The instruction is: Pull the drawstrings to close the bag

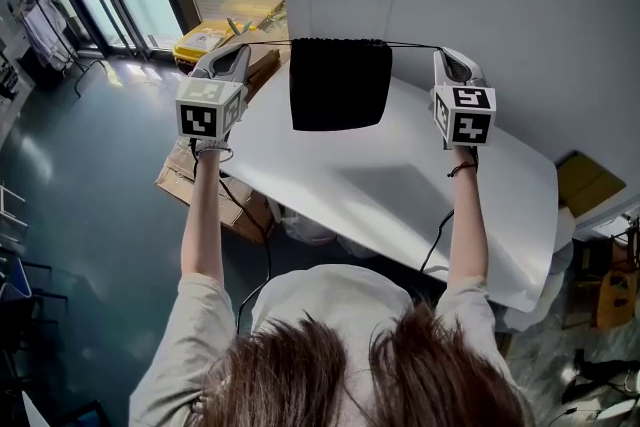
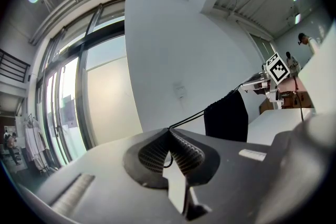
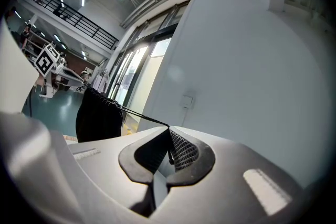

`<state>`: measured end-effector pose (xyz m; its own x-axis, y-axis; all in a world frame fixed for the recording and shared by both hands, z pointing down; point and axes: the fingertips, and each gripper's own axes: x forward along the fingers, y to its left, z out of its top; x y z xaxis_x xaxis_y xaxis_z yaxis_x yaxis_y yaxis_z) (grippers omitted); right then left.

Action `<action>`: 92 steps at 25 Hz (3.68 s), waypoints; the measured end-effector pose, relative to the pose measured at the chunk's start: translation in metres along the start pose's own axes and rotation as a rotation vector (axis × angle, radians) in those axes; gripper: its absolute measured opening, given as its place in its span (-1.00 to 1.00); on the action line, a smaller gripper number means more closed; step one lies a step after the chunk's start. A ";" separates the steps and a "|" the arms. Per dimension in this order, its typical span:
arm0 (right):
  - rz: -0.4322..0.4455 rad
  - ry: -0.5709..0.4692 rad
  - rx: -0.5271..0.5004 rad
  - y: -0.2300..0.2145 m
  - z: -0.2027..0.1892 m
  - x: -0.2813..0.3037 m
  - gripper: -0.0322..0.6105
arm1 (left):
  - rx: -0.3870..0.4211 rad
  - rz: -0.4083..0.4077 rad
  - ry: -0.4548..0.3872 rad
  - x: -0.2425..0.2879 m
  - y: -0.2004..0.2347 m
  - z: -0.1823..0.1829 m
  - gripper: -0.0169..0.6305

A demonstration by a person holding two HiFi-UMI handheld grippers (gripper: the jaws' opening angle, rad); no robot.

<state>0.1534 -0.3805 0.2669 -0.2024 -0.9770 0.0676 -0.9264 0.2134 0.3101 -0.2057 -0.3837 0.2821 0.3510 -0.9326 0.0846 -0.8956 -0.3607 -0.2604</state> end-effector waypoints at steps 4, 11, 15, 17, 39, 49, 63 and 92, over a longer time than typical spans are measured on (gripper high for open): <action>-0.008 0.000 0.007 -0.001 0.000 -0.001 -0.85 | 0.006 0.000 0.005 -0.002 0.001 -0.001 -0.96; -0.023 0.001 0.017 -0.004 -0.002 -0.002 -0.85 | 0.013 0.001 0.005 -0.004 0.002 -0.002 -0.96; -0.033 -0.006 0.023 -0.007 -0.002 -0.002 -0.85 | 0.015 0.003 0.005 -0.003 0.001 -0.002 -0.95; -0.038 -0.008 0.025 -0.009 -0.002 -0.002 -0.85 | 0.015 0.005 0.003 -0.003 0.002 -0.002 -0.95; -0.067 -0.009 0.052 -0.022 -0.006 -0.004 -0.85 | 0.016 0.020 0.002 -0.006 0.004 -0.002 -0.95; -0.075 -0.011 0.064 -0.026 -0.007 -0.004 -0.85 | 0.012 0.025 -0.008 -0.008 0.006 -0.001 -0.95; -0.097 -0.011 0.081 -0.032 -0.009 -0.006 -0.85 | -0.006 0.031 -0.009 -0.010 0.008 -0.003 -0.95; -0.119 -0.009 0.104 -0.039 -0.013 -0.011 -0.85 | -0.038 0.050 -0.011 -0.019 0.015 -0.005 -0.96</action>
<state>0.1961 -0.3779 0.2666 -0.0916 -0.9954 0.0274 -0.9719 0.0953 0.2151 -0.2272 -0.3720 0.2815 0.3084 -0.9493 0.0613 -0.9218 -0.3142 -0.2269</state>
